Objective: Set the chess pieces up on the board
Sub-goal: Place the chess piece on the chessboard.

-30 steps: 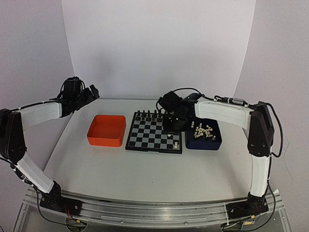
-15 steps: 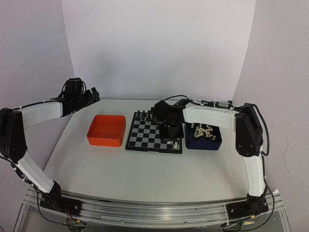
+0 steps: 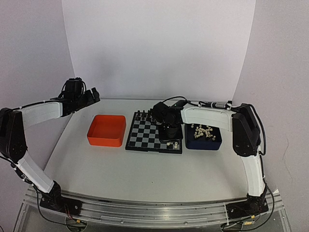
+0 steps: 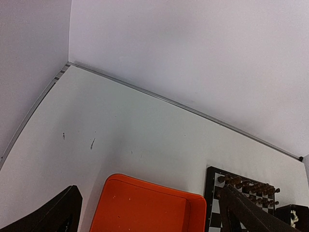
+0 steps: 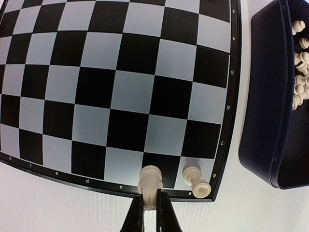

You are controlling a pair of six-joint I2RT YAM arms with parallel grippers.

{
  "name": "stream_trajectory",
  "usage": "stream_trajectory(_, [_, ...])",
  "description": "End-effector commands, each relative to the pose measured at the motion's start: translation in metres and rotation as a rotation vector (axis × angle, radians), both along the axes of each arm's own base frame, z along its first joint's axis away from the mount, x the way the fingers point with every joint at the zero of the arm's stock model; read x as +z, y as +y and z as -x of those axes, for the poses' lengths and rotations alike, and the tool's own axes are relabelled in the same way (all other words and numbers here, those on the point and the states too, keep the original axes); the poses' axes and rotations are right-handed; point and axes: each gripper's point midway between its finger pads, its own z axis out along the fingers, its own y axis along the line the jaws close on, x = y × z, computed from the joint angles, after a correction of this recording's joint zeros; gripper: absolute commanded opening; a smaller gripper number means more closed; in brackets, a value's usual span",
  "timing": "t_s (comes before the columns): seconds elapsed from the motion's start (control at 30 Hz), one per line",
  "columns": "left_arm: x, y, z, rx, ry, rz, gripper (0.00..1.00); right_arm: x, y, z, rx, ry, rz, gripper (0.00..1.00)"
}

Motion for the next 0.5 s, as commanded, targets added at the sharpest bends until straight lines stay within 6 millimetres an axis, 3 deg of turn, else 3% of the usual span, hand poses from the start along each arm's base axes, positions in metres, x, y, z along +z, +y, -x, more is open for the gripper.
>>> stream_trajectory(0.0, [0.0203, 0.0007, -0.0031, -0.002, -0.039, 0.000, 1.00, 0.0010, -0.0013, 0.0007, 0.001, 0.009, 0.007, 0.00])
stream_trajectory(0.47, [0.0191, 0.0018, -0.0017, 0.003, -0.032, -0.004, 1.00, -0.0082, -0.0107, 0.0039, -0.020, 0.054, 0.005, 0.00])
